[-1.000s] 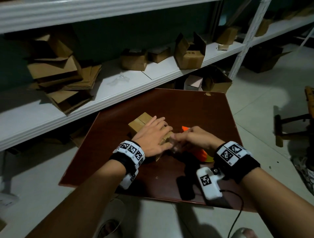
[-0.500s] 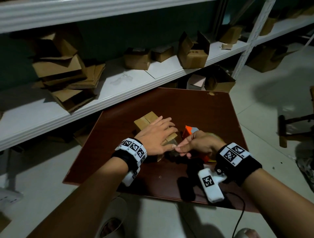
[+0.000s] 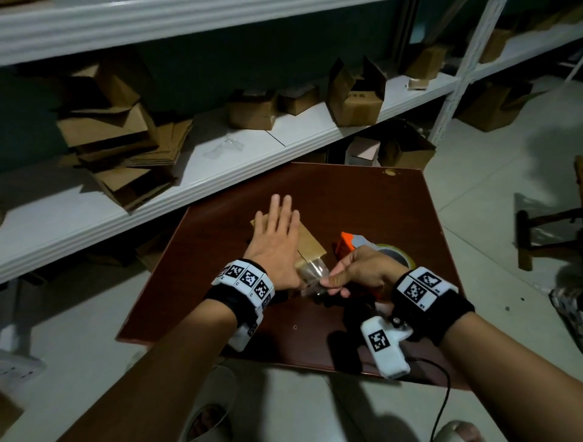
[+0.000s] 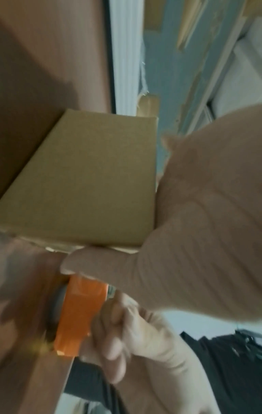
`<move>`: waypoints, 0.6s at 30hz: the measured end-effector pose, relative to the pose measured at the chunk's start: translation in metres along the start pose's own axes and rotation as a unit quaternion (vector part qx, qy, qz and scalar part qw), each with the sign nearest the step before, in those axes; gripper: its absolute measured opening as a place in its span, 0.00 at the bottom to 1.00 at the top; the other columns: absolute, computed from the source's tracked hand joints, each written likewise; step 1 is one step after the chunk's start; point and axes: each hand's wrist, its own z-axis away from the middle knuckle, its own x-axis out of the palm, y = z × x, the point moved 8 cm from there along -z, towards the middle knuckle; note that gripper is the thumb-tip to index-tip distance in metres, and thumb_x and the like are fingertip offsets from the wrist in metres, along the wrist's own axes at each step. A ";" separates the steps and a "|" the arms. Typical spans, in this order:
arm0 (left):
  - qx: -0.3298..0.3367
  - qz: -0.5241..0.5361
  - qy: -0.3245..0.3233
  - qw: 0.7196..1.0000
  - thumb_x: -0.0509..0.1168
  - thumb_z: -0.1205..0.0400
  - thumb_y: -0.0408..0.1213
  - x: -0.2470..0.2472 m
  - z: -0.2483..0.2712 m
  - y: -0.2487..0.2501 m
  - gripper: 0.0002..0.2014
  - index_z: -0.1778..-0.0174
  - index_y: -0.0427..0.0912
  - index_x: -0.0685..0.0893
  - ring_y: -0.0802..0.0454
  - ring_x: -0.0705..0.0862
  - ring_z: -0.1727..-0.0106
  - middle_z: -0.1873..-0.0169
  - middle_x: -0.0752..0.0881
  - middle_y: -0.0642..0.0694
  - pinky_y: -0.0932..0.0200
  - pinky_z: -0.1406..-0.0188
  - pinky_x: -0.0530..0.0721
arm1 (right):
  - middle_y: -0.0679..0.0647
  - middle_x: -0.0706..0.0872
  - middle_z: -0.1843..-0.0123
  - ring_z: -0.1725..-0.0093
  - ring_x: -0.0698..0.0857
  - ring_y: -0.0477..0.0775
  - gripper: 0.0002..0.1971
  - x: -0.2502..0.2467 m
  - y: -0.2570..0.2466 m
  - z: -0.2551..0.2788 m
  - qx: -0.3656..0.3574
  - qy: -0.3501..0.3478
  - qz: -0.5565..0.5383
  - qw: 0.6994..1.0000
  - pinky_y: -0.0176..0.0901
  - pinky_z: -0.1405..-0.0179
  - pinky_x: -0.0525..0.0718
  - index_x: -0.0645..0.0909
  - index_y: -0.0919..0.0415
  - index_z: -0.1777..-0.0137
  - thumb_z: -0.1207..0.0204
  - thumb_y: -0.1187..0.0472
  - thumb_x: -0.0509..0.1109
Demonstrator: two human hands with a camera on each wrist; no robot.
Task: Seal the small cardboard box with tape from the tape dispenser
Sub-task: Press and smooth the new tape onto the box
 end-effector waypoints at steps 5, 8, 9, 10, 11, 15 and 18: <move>-0.027 0.065 -0.041 0.997 0.82 0.36 0.68 0.008 -0.006 -0.005 0.80 0.08 0.40 0.29 0.29 0.25 0.10 0.10 0.25 0.34 0.25 0.09 0.37 | 0.59 0.91 0.71 0.76 0.84 0.49 0.08 0.001 0.001 -0.004 -0.027 0.033 0.006 0.999 0.43 0.60 0.87 0.91 0.68 0.65 0.35 0.65 0.87; -0.026 0.086 -0.063 0.994 0.86 0.39 0.66 0.007 -0.008 -0.004 0.84 0.08 0.41 0.27 0.31 0.22 0.11 0.11 0.23 0.35 0.25 0.10 0.35 | 0.60 0.92 0.69 0.76 0.84 0.48 0.08 0.002 0.002 -0.004 -0.022 0.032 0.000 0.999 0.44 0.58 0.87 0.91 0.66 0.67 0.36 0.65 0.87; -0.025 0.089 -0.070 0.993 0.86 0.41 0.66 0.007 -0.008 -0.004 0.85 0.09 0.41 0.27 0.31 0.21 0.11 0.11 0.22 0.35 0.25 0.10 0.34 | 0.59 0.92 0.70 0.75 0.84 0.47 0.07 0.002 0.002 -0.003 -0.022 0.032 0.002 0.999 0.43 0.58 0.87 0.91 0.66 0.66 0.34 0.65 0.86; -0.024 0.090 -0.074 0.993 0.87 0.42 0.67 0.006 -0.008 -0.003 0.86 0.09 0.41 0.27 0.31 0.21 0.12 0.11 0.22 0.35 0.25 0.10 0.34 | 0.58 0.92 0.71 0.75 0.84 0.47 0.07 0.001 0.002 -0.004 -0.022 0.035 0.008 0.999 0.42 0.58 0.87 0.91 0.66 0.66 0.33 0.65 0.86; -0.023 0.091 -0.077 0.993 0.87 0.43 0.67 0.006 -0.008 -0.003 0.87 0.09 0.41 0.26 0.31 0.21 0.12 0.12 0.22 0.34 0.24 0.10 0.34 | 0.58 0.92 0.71 0.75 0.85 0.48 0.07 0.001 0.003 -0.004 -0.023 0.040 0.014 0.999 0.43 0.58 0.87 0.91 0.66 0.66 0.33 0.64 0.87; -0.020 0.093 -0.082 0.992 0.87 0.47 0.71 0.007 -0.008 -0.004 0.90 0.09 0.41 0.26 0.30 0.20 0.12 0.12 0.22 0.34 0.24 0.11 0.32 | 0.61 0.93 0.67 0.77 0.84 0.47 0.08 0.004 0.004 -0.010 -0.031 0.053 0.018 0.998 0.42 0.61 0.88 0.93 0.66 0.64 0.36 0.63 0.88; -0.015 0.093 -0.080 0.992 0.86 0.47 0.71 0.007 -0.007 -0.004 0.90 0.09 0.40 0.26 0.30 0.20 0.12 0.12 0.22 0.34 0.24 0.11 0.32 | 0.57 0.92 0.71 0.78 0.84 0.45 0.07 0.006 0.005 -0.015 -0.037 0.061 0.012 0.997 0.34 0.69 0.86 0.91 0.69 0.62 0.32 0.65 0.86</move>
